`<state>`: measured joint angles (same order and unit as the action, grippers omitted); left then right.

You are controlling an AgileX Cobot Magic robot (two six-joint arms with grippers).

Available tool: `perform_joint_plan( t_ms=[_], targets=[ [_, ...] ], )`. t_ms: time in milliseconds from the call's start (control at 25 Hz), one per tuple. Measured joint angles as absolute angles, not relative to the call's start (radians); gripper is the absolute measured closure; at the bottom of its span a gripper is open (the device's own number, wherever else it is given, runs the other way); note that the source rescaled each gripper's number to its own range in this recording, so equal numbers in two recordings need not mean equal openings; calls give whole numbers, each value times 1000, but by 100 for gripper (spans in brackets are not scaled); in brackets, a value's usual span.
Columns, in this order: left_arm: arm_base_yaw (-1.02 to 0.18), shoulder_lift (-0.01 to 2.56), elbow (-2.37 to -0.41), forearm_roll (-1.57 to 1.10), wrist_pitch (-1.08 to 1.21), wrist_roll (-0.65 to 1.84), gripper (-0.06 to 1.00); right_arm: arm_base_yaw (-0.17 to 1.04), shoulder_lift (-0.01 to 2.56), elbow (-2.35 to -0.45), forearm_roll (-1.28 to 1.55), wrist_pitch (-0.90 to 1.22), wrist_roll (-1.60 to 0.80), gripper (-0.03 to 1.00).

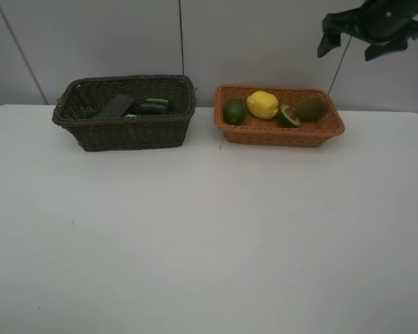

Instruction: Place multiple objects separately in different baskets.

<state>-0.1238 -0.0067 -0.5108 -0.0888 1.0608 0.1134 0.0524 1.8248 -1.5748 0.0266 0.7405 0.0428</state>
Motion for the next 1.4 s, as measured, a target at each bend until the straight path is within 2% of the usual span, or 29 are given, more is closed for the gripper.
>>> perform_joint_plan(
  t_ms=[120,320,680,1080,1400],
  targets=[
    [-124,-7,-511,-89,1061,113,-5,-23,1631,-1369,44,650,40,-3],
    [-124,-7,-511,-89,1061,113,-5,-26,1308,-1098,40,614,39,-3],
    [-124,-7,-511,-89,1061,113,-5,52,692,-788,39,810,39,-3],
    [-124,-7,-511,-89,1061,113,-5,53,158,-695,21,1054,39,-3],
    [-124,-7,-511,-89,1061,113,-5,53,-5,-693,0,1094,41,-3]
  ],
)
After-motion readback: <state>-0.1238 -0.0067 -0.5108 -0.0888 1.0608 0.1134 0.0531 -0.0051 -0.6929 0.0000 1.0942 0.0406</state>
